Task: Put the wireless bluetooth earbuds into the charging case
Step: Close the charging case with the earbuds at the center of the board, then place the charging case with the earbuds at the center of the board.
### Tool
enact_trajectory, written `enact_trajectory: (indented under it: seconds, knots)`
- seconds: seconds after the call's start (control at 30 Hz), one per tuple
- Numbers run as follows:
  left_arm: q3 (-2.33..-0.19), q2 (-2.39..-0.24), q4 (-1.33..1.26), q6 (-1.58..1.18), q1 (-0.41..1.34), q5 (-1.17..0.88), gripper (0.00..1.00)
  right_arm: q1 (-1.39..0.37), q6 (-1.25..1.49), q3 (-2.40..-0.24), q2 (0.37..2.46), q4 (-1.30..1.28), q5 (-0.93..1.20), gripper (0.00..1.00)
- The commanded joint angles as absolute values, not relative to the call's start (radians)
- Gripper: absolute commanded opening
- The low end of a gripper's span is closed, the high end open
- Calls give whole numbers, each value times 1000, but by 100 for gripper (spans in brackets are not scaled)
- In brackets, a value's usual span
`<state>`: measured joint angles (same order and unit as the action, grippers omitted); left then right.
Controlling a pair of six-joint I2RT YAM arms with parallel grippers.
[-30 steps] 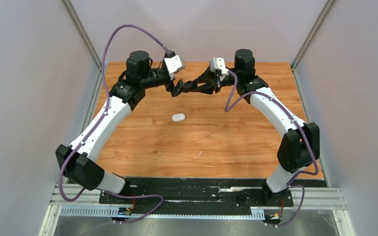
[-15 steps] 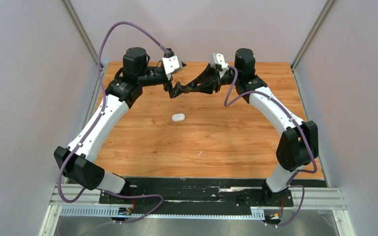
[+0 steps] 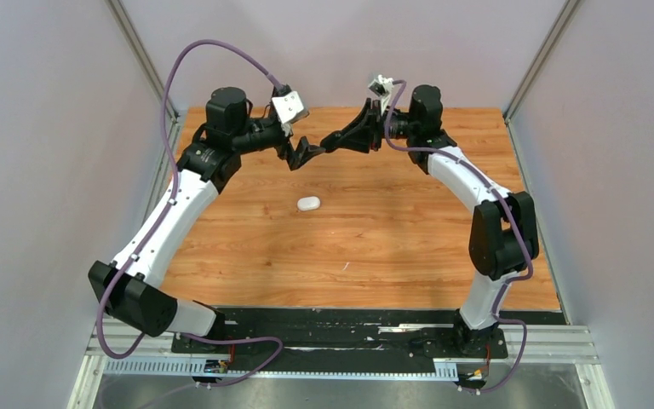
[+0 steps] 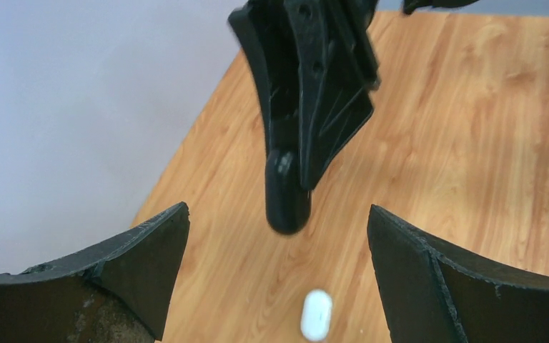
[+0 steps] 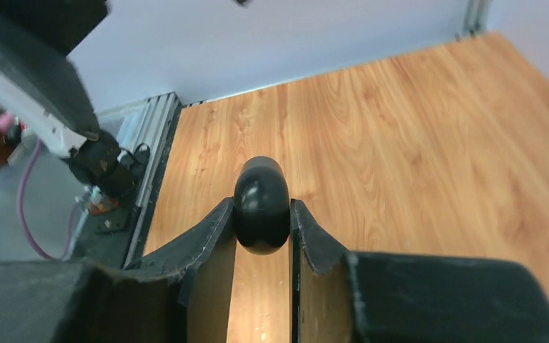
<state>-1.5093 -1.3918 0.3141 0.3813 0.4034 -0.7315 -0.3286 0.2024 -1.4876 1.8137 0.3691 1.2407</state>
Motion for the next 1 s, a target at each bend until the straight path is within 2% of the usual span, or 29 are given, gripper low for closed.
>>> enact_trajectory:
  seconds: [0.0,0.13,0.23,0.63,0.73,0.8,0.83,0.87,0.9,0.93,0.97]
  knots:
    - [-1474,-1389,331,326,397,-473,100,-265,419,-1439,1846,174,1028,0]
    - [-1474,-1427,427,255,395,-327,100,-227,569,-1303,1897,142,932,0]
    - [-1460,-1445,478,183,383,-248,100,-229,564,-1303,1947,98,893,0]
    - [-1339,-1475,532,67,330,-162,100,-287,548,-1293,2086,-29,831,0]
    - [-1324,-1480,524,61,327,-161,100,-290,553,-1283,2104,-34,812,9]
    - [-1319,-1489,522,53,326,-164,100,-291,549,-1287,2117,-49,786,12]
    - [-1321,-1509,522,48,325,-173,100,-290,523,-1300,2130,-57,777,27]
    - [-1327,-1521,527,46,324,-179,100,-291,509,-1308,2136,-61,773,37]
    - [-1331,-1529,529,45,323,-181,100,-290,494,-1317,2137,-68,768,53]
    - [-1343,-1543,533,44,322,-186,100,-286,480,-1330,2133,-81,772,87]
    - [-1349,-1551,534,43,319,-187,100,-280,461,-1340,2121,-94,788,98]
